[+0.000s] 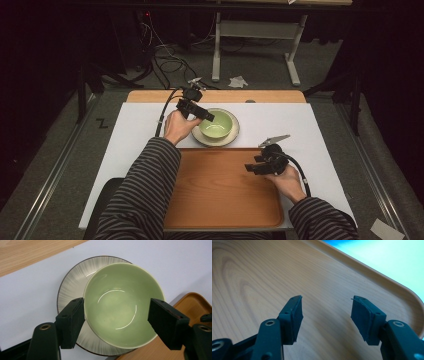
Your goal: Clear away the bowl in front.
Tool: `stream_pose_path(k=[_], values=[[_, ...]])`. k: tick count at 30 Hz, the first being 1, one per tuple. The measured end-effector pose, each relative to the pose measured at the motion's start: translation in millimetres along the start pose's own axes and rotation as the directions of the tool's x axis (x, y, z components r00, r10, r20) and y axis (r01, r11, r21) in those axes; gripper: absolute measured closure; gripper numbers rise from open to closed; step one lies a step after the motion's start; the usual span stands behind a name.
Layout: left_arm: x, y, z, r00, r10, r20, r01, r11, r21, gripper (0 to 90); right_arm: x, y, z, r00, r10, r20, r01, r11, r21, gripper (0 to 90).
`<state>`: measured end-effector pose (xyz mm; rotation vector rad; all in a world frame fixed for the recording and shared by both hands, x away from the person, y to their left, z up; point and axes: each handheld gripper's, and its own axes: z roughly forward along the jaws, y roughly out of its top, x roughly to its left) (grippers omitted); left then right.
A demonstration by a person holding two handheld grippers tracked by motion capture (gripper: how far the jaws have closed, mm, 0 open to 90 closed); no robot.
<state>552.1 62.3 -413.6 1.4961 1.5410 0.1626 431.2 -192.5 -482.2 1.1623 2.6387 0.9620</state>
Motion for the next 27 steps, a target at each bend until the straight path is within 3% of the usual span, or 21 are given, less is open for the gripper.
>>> stream_pose_path(k=[18,27], values=[[20.3,0.7,26.2,0.9946,-0.030,-0.100,0.035,0.9985,0.043,33.0,-0.3,0.1,1.3,0.9999,-0.014,0.003,0.014,1.000,0.002,43.8],[23.6,-5.6,39.3,0.9904,-0.028,-0.135,0.039,0.9965,0.074,36.9,0.2,0.1,1.3,0.9999,-0.012,0.003,0.012,1.000,-0.001,43.8]])
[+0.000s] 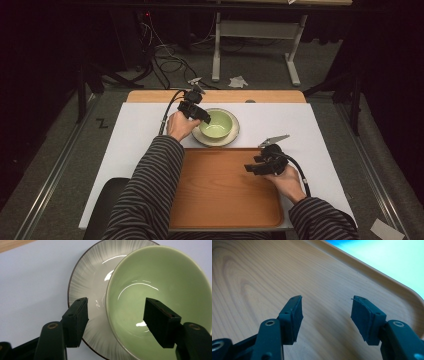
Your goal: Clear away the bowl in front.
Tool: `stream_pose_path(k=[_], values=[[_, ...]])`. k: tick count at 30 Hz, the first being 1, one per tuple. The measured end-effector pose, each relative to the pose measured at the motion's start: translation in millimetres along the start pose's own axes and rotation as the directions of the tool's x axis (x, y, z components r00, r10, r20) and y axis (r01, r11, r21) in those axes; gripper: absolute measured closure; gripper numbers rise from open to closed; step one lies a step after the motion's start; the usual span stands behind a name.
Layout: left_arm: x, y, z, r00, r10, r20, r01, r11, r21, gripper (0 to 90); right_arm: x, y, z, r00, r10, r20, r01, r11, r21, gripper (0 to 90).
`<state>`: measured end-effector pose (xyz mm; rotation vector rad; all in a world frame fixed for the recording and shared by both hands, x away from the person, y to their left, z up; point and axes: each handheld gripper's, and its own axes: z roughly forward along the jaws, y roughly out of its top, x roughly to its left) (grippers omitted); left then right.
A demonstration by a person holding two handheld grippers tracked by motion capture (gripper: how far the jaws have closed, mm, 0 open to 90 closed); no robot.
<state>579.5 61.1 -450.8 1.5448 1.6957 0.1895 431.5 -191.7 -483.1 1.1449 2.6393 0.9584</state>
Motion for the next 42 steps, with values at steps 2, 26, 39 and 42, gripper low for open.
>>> stream_pose_path(k=[2,26,39,42], values=[[0.3,-1.7,2.4,1.0000,0.001,-0.003,-0.001,1.0000,0.009,37.5,0.2,0.0,-0.1,1.0000,0.000,0.000,0.000,1.000,0.000,43.8],[4.9,-8.5,22.4,0.9987,-0.035,-0.038,0.038,0.9962,0.078,63.6,1.6,0.0,0.7,0.9999,-0.011,-0.009,0.011,1.000,0.005,43.8],[7.5,-8.4,25.4,0.9974,-0.050,-0.052,0.054,0.9962,0.068,78.1,1.6,-0.1,1.0,0.9999,-0.006,-0.012,0.006,1.000,0.008,43.8],[8.1,-8.2,25.4,0.9972,-0.054,-0.052,0.057,0.9962,0.066,81.2,1.0,-0.1,0.9,0.9999,-0.010,-0.009,0.010,1.000,0.004,43.8]])
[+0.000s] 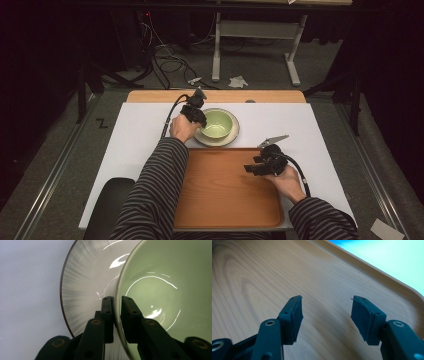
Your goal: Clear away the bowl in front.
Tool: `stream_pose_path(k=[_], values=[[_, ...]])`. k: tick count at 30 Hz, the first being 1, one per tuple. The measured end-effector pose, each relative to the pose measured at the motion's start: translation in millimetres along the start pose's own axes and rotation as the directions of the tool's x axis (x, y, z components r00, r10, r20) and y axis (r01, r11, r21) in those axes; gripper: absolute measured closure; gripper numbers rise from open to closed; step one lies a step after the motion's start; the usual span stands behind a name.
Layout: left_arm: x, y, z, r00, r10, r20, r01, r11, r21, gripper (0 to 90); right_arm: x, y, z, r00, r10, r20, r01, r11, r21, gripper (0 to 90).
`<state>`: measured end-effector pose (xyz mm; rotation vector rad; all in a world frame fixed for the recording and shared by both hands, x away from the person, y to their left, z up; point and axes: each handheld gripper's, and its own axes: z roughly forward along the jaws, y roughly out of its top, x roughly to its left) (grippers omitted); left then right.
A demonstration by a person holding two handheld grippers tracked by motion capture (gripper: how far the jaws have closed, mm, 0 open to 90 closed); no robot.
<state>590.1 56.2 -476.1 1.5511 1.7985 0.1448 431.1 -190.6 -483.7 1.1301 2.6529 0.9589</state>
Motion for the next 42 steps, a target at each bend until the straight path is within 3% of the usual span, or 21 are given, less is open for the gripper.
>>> stream_pose_path(k=[18,26,42], values=[[-4.3,0.9,-4.8,0.9991,-0.010,0.040,0.010,0.9999,-0.002,84.1,0.2,-0.1,-0.2,1.0000,0.001,0.000,-0.001,1.000,-0.002,43.7],[-7.3,-0.4,-10.1,0.9987,0.019,0.048,-0.019,0.9998,-0.008,83.8,0.8,0.1,-0.2,1.0000,-0.002,0.001,0.002,1.000,0.001,43.8],[-11.4,1.9,-21.7,0.9952,0.015,0.097,-0.014,0.9999,-0.002,83.8,-0.6,-0.1,-0.7,1.0000,0.004,0.003,-0.004,1.000,-0.001,43.8]])
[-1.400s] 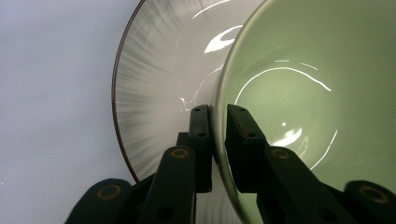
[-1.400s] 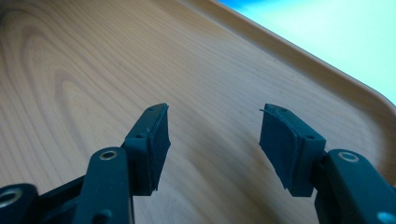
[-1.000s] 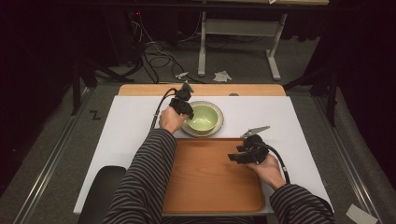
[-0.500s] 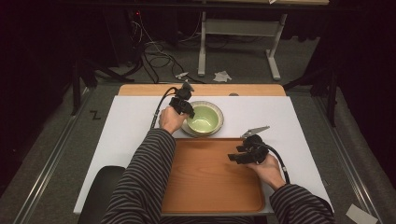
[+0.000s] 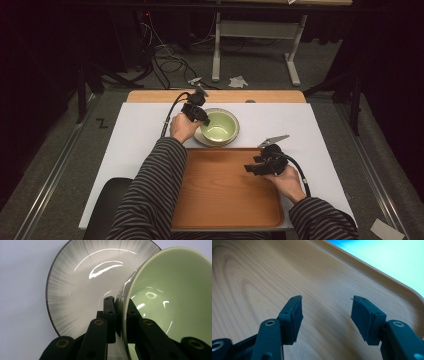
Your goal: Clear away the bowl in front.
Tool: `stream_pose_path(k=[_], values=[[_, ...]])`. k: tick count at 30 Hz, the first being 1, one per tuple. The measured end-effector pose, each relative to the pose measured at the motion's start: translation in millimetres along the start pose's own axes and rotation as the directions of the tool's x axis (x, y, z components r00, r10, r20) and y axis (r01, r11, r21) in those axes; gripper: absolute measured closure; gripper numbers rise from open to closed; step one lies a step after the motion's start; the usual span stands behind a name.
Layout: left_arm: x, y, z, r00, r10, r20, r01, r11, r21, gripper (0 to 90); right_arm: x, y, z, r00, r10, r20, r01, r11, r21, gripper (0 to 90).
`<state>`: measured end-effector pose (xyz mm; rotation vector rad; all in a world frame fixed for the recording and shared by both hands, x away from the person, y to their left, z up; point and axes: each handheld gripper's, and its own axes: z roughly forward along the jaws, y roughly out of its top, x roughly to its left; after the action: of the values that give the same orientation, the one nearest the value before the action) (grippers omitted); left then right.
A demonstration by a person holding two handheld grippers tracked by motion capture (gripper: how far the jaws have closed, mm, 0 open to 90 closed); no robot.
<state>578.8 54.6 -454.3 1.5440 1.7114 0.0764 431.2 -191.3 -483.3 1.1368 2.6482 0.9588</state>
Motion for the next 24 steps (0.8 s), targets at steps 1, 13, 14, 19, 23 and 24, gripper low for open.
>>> stream_pose_path(k=[1,13,14,19,23,24], values=[[0.0,0.1,-0.4,1.0000,-0.002,0.000,0.002,1.0000,-0.002,83.7,0.0,0.0,0.1,1.0000,0.000,0.000,0.000,1.000,0.000,43.8],[-3.9,0.9,-11.9,0.9994,0.019,0.029,-0.019,0.9997,-0.016,83.8,0.5,0.1,0.1,1.0000,0.001,-0.001,-0.001,1.000,0.001,43.8],[-4.2,0.8,-12.8,0.9993,0.021,0.030,-0.020,0.9997,-0.012,83.8,0.5,0.0,0.1,1.0000,-0.002,0.000,0.002,1.000,-0.001,43.7],[-7.1,0.2,-16.2,0.9985,0.027,0.047,-0.026,0.9996,-0.014,83.8,-0.3,-0.1,0.4,1.0000,-0.004,0.000,0.004,1.000,0.002,43.7],[-7.4,-0.6,-17.2,0.9982,0.031,0.051,-0.030,0.9995,-0.011,83.7,0.4,0.0,0.2,1.0000,-0.004,-0.001,0.004,1.000,0.000,43.8],[-7.6,-0.7,-17.9,0.9981,0.029,0.053,-0.029,0.9995,-0.008,83.8,1.1,0.2,-0.1,1.0000,0.004,-0.001,-0.004,1.000,0.002,43.8]])
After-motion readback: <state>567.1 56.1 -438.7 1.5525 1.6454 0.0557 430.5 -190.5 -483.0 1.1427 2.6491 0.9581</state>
